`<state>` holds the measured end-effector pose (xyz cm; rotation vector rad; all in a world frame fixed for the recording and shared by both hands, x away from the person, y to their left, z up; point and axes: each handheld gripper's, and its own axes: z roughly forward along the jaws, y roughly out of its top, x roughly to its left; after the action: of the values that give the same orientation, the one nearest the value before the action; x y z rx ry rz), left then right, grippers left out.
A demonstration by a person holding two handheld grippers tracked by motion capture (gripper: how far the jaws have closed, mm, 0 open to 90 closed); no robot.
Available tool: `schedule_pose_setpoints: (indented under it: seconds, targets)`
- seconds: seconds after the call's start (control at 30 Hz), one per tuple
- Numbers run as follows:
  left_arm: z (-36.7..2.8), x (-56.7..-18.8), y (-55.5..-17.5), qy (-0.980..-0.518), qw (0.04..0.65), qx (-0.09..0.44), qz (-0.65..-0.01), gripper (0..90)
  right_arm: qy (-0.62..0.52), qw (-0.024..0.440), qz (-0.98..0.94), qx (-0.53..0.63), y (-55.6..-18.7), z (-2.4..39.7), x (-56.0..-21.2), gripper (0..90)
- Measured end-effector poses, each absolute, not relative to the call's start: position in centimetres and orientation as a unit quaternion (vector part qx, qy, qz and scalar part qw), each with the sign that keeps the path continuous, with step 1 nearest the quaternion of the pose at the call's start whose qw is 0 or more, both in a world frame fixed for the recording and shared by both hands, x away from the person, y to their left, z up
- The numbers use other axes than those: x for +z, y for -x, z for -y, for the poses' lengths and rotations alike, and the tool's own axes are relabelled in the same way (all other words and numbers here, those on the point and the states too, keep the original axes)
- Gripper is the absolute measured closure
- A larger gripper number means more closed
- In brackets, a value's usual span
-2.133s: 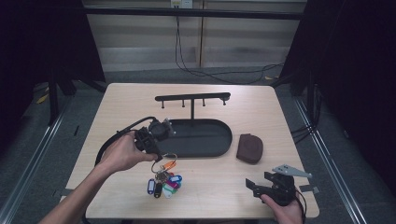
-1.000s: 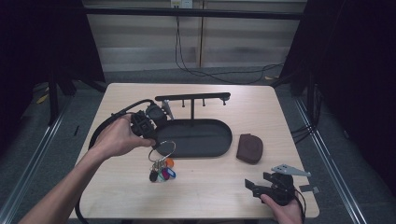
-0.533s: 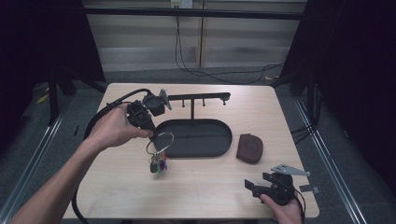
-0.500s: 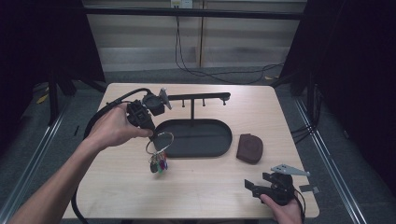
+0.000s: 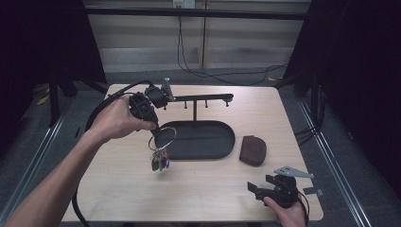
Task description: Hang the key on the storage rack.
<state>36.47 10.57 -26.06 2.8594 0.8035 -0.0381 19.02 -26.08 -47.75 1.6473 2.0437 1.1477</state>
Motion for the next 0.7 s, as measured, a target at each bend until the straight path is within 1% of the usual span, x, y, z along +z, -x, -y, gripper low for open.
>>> schedule_pose_setpoints:
  seconds: [0.1,0.23,0.7]
  targets:
    - [-10.5,-25.8,-37.0,-0.957,0.088,-0.012,-0.276,87.9,-0.571,0.139,-0.706,0.396,-19.0,26.0,-47.7,15.5]
    - [-10.5,-25.5,-37.8,-0.956,0.091,-0.025,-0.279,87.9,-0.571,0.141,-0.704,0.398,-19.0,26.1,-47.7,15.7]
    - [-10.2,-24.7,-40.7,-0.952,0.09,-0.027,-0.293,87.9,-0.569,0.138,-0.707,0.397,-19.1,26.0,-47.7,15.7]
